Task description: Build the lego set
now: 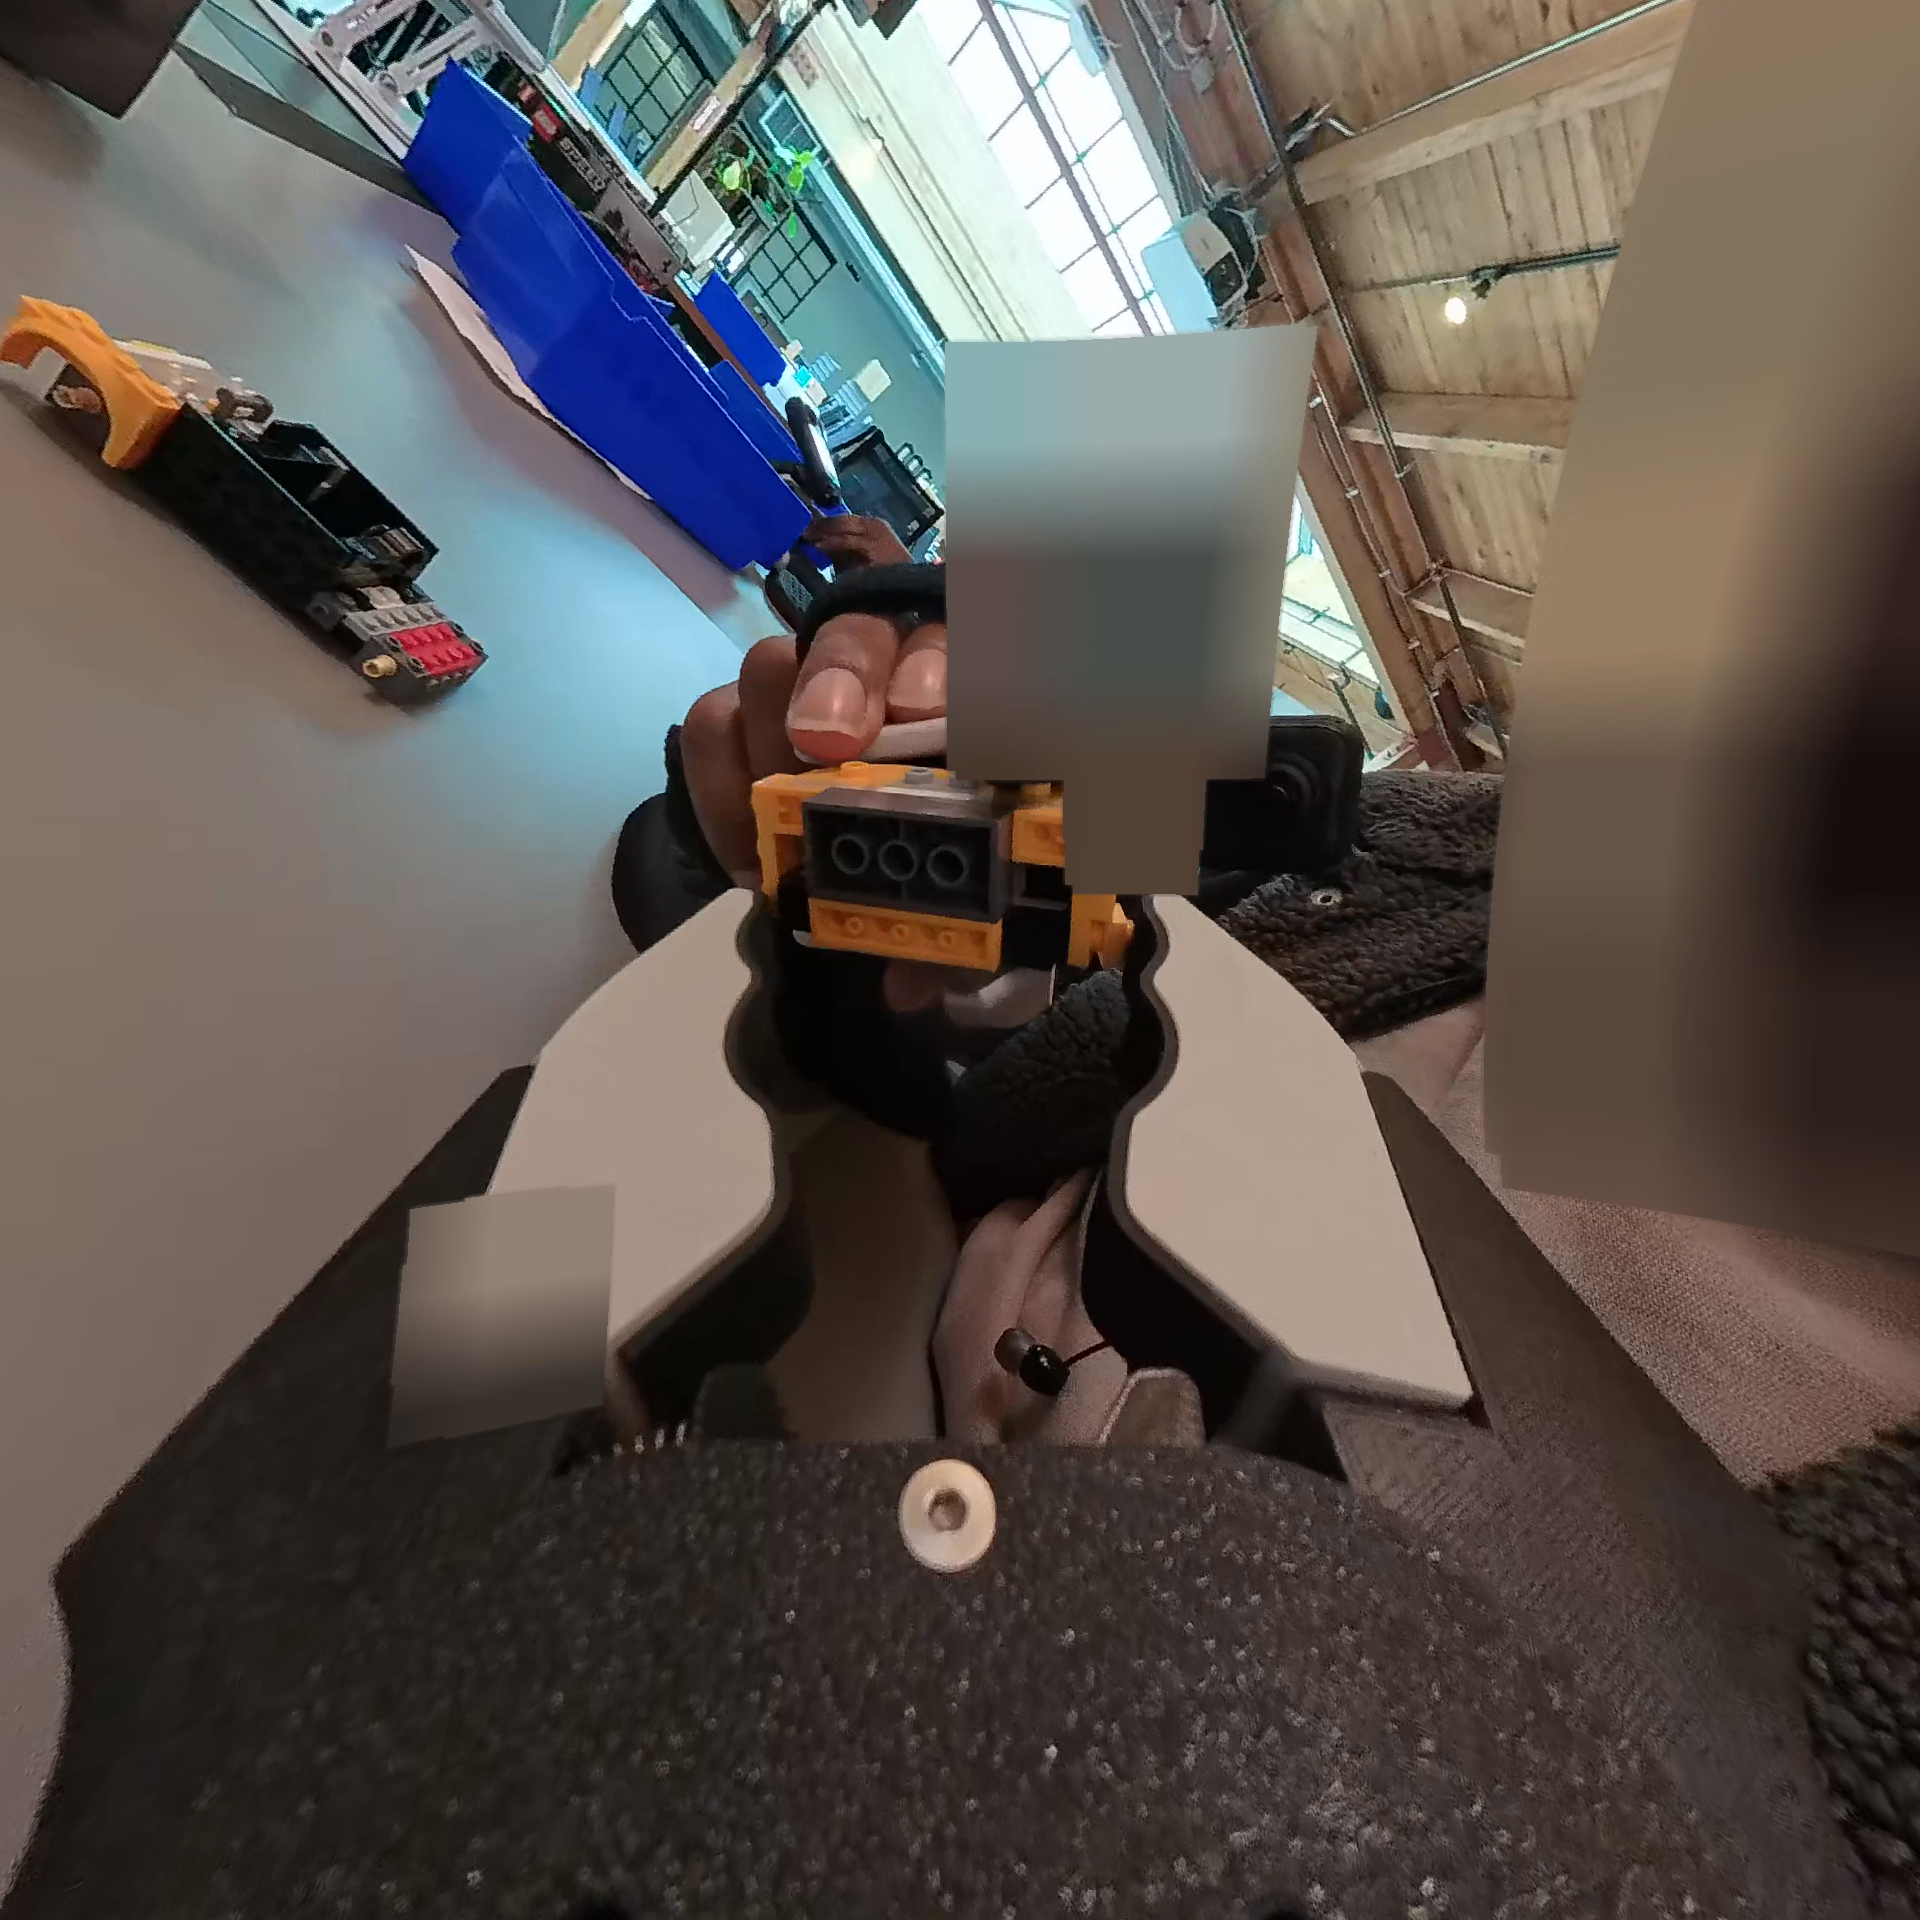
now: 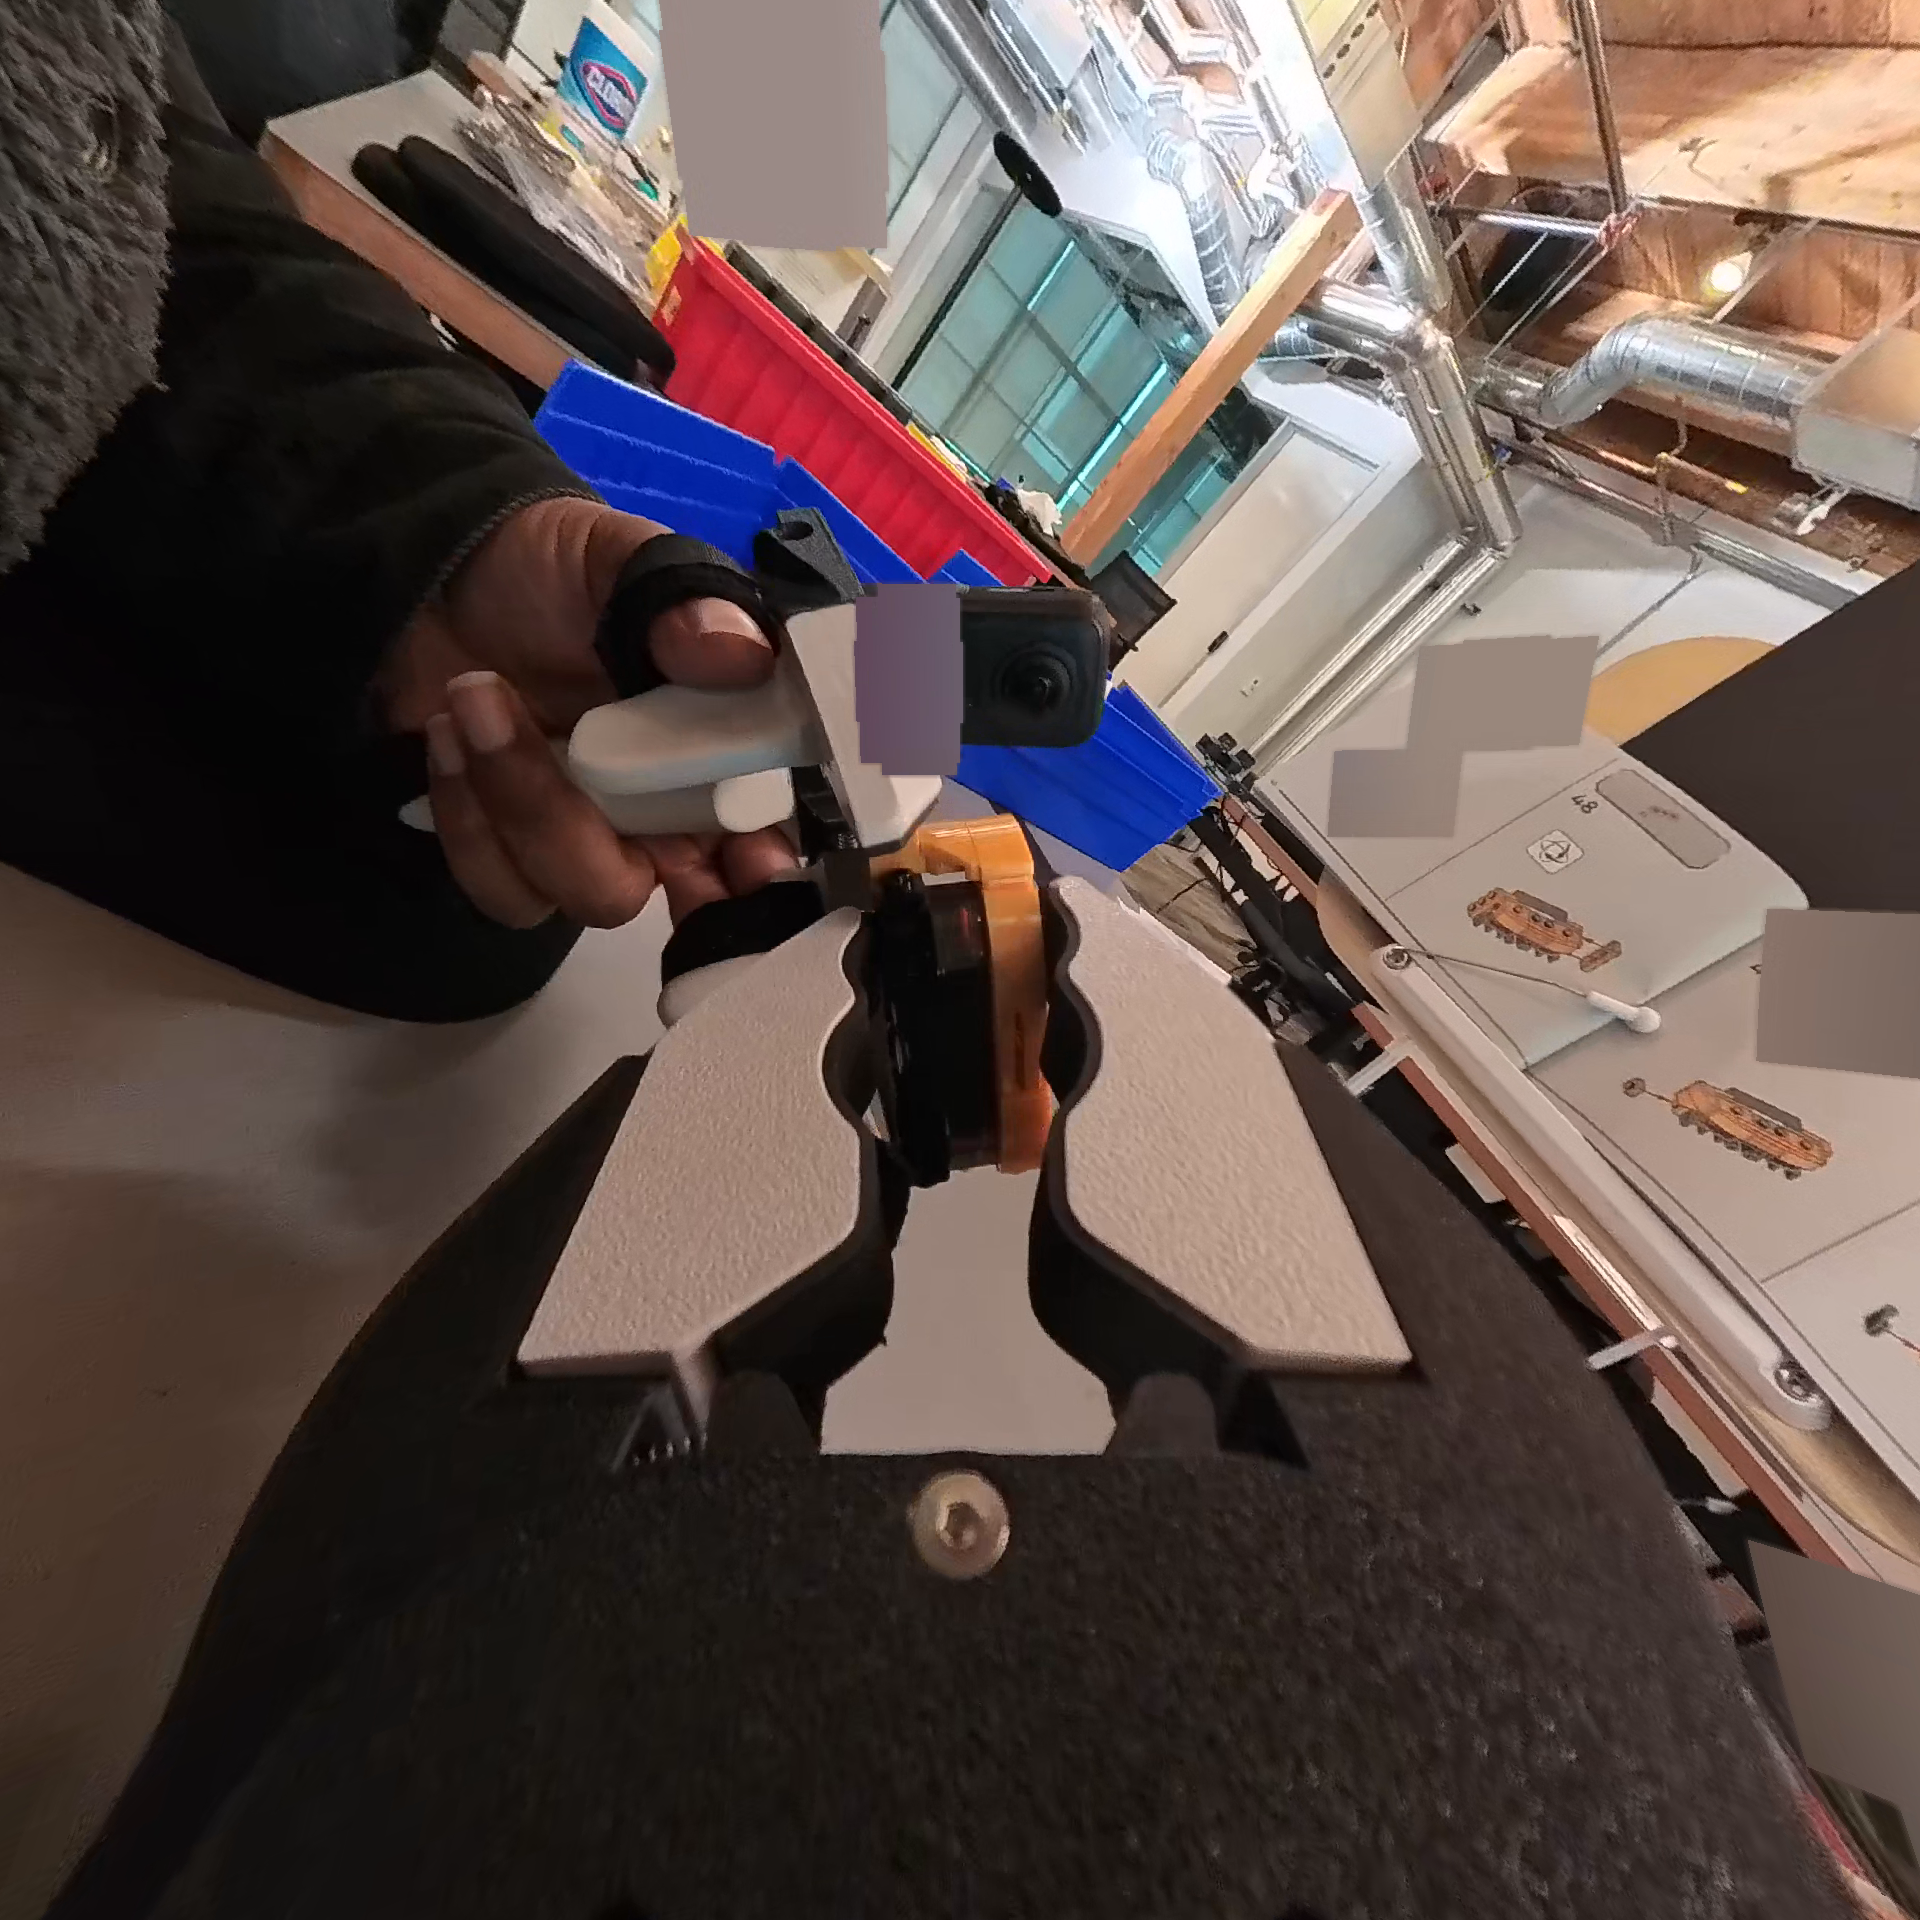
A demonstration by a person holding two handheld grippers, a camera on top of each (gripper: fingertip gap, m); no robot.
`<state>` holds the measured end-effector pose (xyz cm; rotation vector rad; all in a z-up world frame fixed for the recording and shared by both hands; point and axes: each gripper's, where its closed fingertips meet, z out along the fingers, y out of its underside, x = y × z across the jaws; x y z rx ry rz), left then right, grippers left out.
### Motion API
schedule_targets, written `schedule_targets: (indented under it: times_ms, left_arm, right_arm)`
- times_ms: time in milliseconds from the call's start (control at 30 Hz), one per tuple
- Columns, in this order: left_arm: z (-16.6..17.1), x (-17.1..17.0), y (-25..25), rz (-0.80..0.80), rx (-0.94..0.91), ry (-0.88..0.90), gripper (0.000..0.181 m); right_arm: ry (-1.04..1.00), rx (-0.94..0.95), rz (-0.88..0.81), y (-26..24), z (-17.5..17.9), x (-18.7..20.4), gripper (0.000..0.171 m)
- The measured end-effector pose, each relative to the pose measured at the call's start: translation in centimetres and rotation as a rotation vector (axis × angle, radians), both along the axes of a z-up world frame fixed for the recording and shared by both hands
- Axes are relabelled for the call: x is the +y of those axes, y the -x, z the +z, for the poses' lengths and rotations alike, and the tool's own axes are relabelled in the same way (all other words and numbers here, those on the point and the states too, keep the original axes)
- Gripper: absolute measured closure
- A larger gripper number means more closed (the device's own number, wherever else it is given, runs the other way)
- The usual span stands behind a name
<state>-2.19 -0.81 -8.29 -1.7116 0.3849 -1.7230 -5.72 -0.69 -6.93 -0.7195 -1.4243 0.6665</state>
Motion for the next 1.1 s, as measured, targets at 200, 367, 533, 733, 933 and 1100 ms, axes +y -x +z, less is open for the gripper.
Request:
schedule_targets:
  times_ms: [200,367,533,733,933,1100]
  left_arm:
    - [0.4,-0.5,-0.1,-0.025,-0.008,-0.021,0.12]
    - [0.6,-0.8,-0.3,-0.046,-0.043,-0.012,0.12]
    - [0.4,-0.3,-0.1,-0.002,-0.001,-0.024,0.119]
    - [1.1,-0.1,-0.3,0.025,-0.038,-0.064,0.104]
    - [0.1,1.4,0.2,0.151,0.188,-0.268,0.106]
    - [-0.1,2.4,-1.0,0.153,0.326,-0.375,0.114]
  right_arm:
    - [0.008,0.012,0.032,-0.2,0.3,-0.4,0.143]
    - [0.019,0.019,0.051,-0.3,0.5,-0.6,0.143]
    - [0.02,0.026,0.042,-0.3,0.3,-0.2,0.143]
    - [0.215,0.082,0.091,-0.7,1.0,0.7,0.142]
    - [0.821,0.23,0.332,-2.1,3.5,2.5,0.142]
    - [1.13,0.263,0.513,-2.4,3.9,2.9,0.142]
